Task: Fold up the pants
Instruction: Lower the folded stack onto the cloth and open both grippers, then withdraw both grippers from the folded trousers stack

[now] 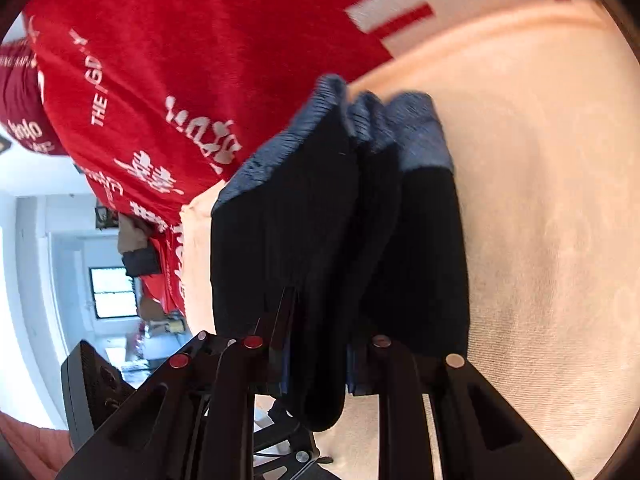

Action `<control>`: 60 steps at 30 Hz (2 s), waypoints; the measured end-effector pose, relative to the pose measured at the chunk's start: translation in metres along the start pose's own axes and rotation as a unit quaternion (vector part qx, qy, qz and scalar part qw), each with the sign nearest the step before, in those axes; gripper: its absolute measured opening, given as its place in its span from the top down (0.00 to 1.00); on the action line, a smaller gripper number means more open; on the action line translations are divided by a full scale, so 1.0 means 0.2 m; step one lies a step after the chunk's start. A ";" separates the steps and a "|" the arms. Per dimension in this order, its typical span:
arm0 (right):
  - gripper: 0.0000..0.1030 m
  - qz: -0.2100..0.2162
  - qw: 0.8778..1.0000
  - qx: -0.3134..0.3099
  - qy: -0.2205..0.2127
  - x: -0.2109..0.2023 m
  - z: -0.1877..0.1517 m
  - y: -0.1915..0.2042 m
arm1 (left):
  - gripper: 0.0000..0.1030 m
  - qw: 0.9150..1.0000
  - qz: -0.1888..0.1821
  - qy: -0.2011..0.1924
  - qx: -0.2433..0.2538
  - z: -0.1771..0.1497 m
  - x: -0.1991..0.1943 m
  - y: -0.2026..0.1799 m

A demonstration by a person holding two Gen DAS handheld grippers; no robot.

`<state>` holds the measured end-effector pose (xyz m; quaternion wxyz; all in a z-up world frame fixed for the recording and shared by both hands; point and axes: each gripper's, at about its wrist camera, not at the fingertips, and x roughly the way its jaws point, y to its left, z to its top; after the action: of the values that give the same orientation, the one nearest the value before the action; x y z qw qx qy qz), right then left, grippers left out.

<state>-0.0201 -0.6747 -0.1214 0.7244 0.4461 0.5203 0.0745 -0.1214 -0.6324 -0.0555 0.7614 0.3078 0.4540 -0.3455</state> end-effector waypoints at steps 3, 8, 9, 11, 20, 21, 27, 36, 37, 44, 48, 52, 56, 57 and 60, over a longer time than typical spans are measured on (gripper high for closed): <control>0.78 0.011 1.000 0.027 -0.006 -0.02 -0.03 -0.08 | 0.48 1.000 0.007 0.010 0.010 -0.02 0.02 -0.02; 0.77 -0.048 0.999 -0.016 -0.010 -0.07 -0.05 0.02 | 0.31 0.999 -0.030 0.031 -0.017 -0.05 -0.06 0.07; 0.76 -0.065 0.998 -0.025 -0.009 -0.06 -0.05 0.05 | 0.31 0.998 -0.036 0.034 -0.027 -0.06 -0.08 0.10; 0.71 -0.108 0.993 -0.040 -0.010 -0.08 -0.06 0.09 | 0.31 0.998 -0.036 0.038 -0.042 -0.09 -0.15 0.17; 0.65 -0.178 0.983 -0.031 -0.023 -0.12 -0.18 0.08 | 0.31 0.989 0.023 0.061 -0.130 -0.18 -0.20 0.56; 0.65 -0.187 0.981 -0.034 -0.025 -0.11 -0.18 0.08 | 0.31 0.987 0.025 0.067 -0.145 -0.20 -0.18 0.61; 0.58 -0.246 0.967 -0.056 -0.027 -0.05 -0.22 0.11 | 0.17 0.968 -0.007 0.127 -0.216 -0.31 0.00 0.73; 0.58 -0.293 0.953 -0.072 -0.017 0.00 -0.26 0.17 | 0.14 0.967 -0.018 0.127 -0.220 -0.33 0.02 0.73; 0.58 -0.293 0.953 -0.068 -0.017 0.01 -0.26 0.17 | 0.14 0.967 -0.019 0.127 -0.219 -0.34 0.02 0.73; 0.58 -0.296 0.954 -0.041 -0.010 0.03 -0.28 0.14 | 0.06 0.960 -0.030 0.140 -0.239 -0.34 0.07 0.76; 0.58 -0.291 0.957 -0.012 0.009 0.03 -0.40 0.18 | 0.06 0.954 -0.028 0.154 -0.255 -0.35 0.01 0.78; 0.35 -0.257 0.966 0.021 -0.010 -0.04 -0.55 0.26 | 0.06 0.966 -0.013 0.162 -0.202 -0.33 -0.12 0.74; 0.28 -0.235 0.970 0.047 -0.028 -0.13 -0.66 0.31 | 0.06 0.968 -0.008 0.182 -0.172 -0.34 -0.21 0.72; 0.27 -0.235 0.970 0.048 -0.033 -0.15 -0.68 0.32 | 0.06 0.968 -0.006 0.185 -0.169 -0.34 -0.24 0.73; 0.24 -0.241 0.968 0.052 -0.047 -0.23 -0.71 0.36 | 0.06 0.968 -0.010 0.190 -0.163 -0.32 -0.29 0.74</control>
<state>-0.1322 -0.5780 -0.0462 0.7204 0.3474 0.5810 -0.1509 -0.0532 -0.4843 -0.0058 0.6977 0.2351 0.6435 -0.2094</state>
